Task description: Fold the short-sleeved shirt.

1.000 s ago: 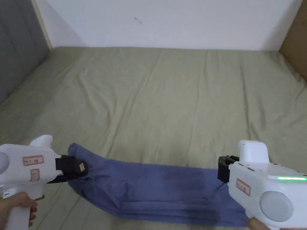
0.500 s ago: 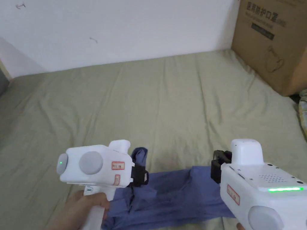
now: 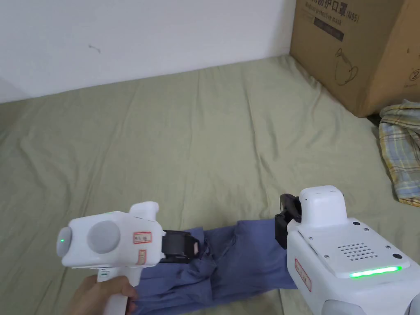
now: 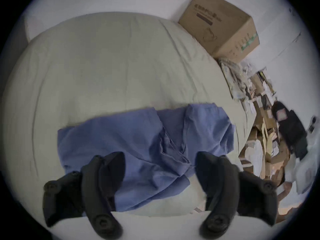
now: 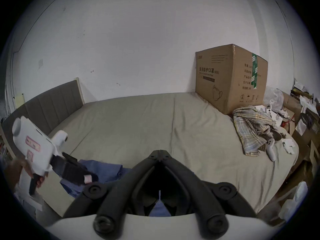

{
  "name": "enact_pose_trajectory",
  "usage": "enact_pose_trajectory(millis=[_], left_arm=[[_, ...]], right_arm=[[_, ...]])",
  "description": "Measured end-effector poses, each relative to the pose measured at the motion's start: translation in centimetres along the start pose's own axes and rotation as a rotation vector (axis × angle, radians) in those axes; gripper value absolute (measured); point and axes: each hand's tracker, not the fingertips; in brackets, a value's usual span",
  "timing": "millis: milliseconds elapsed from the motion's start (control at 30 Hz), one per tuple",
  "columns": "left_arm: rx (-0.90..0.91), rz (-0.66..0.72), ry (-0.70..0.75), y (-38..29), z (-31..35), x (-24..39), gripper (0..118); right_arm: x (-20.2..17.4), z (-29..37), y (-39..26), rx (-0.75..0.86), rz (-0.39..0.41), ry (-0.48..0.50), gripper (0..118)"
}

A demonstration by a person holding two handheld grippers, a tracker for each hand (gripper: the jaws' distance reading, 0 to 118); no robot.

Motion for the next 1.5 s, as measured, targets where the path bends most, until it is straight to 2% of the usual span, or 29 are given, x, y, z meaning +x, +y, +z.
enact_pose_trajectory(millis=[33, 67, 100, 200, 367, 467, 567, 667, 800, 867, 1000, 1133, 1233, 1400, 1433, 1500], left_arm=[[0.019, -0.003, 0.021, 0.0, 0.8, -0.7, 23], [0.027, 0.003, 0.044, 0.0, 1.2, -1.1, 1], [0.032, 0.013, 0.086, -0.2, 1.1, -1.5, 1], [-0.021, 0.05, 0.085, -1.2, -0.1, -2.9, 1], [-0.099, 0.069, -0.019, -2.9, -4.2, -1.8, 1], [-0.132, 0.004, -0.047, -3.7, -6.4, 1.2, 1], [-0.13, -0.047, -0.002, -3.6, -8.0, 2.4, 1], [-0.135, -0.031, -0.013, -2.8, -7.6, 2.4, 1], [-0.103, 0.047, -0.118, -2.5, -6.5, 2.2, 1], [-0.101, 0.044, -0.173, -2.8, -6.3, 2.6, 1], [-0.16, -0.019, -0.137, -3.7, -7.8, 2.9, 1], [-0.112, 0.043, -0.198, -3.8, -4.3, 1.0, 1], [-0.013, 0.09, -0.181, -3.6, 0.6, -2.1, 1], [0.131, 0.336, -0.16, -4.8, 5.7, -12.4, 3], [0.15, 0.381, -0.142, -5.4, 6.3, -14.1, 8], [0.148, 0.442, -0.089, -7.0, 6.6, -16.4, 46]], right_arm=[[-0.2, 0.1, 0.0, 0.013, 0.005, 0.005, 0], [-0.5, 0.2, -0.1, 0.022, 0.011, 0.008, 0], [-0.8, 0.2, 0.0, 0.028, 0.019, 0.01, 0], [-1.5, 0.1, 0.0, 0.035, 0.048, 0.016, 0], [-2.0, 0.1, -0.2, 0.042, 0.041, 0.027, 0], [-2.1, 0.1, -0.3, 0.034, 0.054, 0.021, 0], [-1.8, 0.0, -0.4, 0.028, 0.046, 0.019, 0], [-1.5, 0.1, -0.5, 0.022, 0.042, 0.014, 0], [-1.1, 0.1, -0.5, 0.019, 0.039, 0.001, 0], [-0.9, 0.0, -0.6, 0.016, 0.028, 0.0, 0], [-0.7, 0.1, -0.4, 0.008, 0.024, -0.01, 0], [-0.6, 0.3, 0.0, 0.014, 0.02, -0.014, 0], [-1.0, 0.2, 0.2, 0.021, 0.034, -0.015, 0], [-2.0, 0.1, 0.7, 0.021, 0.024, 0.009, 0], [-2.3, 0.0, 0.7, 0.022, 0.029, 0.008, 0], [-3.0, -0.3, 0.8, 0.028, 0.055, 0.007, 0]])
